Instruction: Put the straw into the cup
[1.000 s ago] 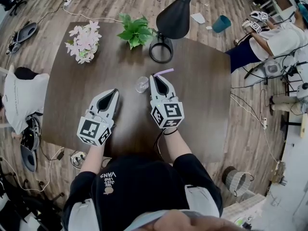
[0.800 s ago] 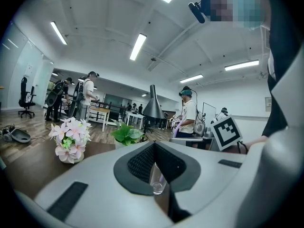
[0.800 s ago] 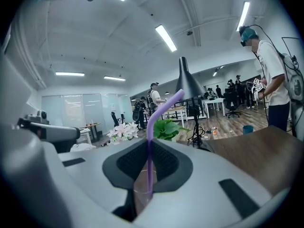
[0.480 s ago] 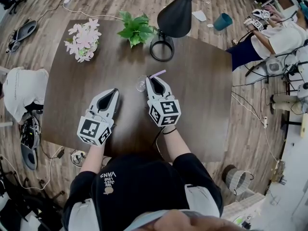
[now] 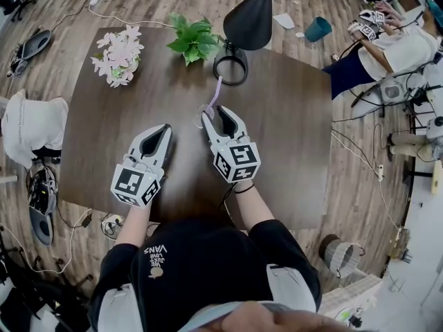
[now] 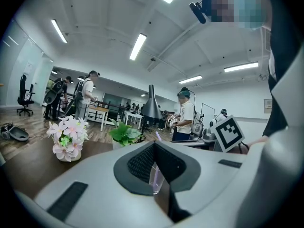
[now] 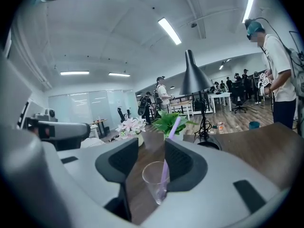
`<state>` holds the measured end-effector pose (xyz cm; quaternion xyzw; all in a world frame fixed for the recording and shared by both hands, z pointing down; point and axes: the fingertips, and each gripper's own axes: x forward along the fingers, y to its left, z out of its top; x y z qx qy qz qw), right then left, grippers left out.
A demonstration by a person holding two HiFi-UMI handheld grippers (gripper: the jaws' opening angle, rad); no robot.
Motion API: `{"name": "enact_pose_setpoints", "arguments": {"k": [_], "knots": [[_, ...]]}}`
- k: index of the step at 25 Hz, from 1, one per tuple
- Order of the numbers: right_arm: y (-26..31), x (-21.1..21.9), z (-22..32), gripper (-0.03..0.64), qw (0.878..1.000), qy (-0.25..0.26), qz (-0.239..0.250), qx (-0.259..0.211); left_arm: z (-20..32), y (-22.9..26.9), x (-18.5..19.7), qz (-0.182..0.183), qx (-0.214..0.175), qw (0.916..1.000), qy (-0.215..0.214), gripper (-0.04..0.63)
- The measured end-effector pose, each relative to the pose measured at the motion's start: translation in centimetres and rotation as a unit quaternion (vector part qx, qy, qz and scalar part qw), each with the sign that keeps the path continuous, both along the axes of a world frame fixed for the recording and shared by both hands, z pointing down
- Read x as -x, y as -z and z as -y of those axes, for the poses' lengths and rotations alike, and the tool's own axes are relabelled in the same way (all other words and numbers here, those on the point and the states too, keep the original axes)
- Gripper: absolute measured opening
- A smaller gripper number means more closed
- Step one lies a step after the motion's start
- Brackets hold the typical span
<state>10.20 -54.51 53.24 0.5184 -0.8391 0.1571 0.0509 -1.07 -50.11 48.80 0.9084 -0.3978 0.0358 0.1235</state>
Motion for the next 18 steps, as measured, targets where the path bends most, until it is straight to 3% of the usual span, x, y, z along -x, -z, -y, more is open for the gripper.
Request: {"name": "enact_pose_setpoints", "arguments": {"k": [7, 11, 18], "knots": [[0.6, -0.2, -0.9, 0.16, 1.0, -0.001, 0.001, -0.002, -0.7, 0.8, 0.0, -0.002, -0.009, 1.0, -0.001, 0.011], [1.9, -0.6, -1.6, 0.047, 1.0, -0.008, -0.006, -0.02, -1.0, 1.3, 0.0, -0.005, -0.015, 0.9999, -0.003, 0.011], [4.3, -0.7, -3.9, 0.018, 0.999, -0.011, -0.023, -0.04, -2.2, 2.5, -0.3, -0.013, -0.03, 0.9994, -0.01, 0.011]]}}
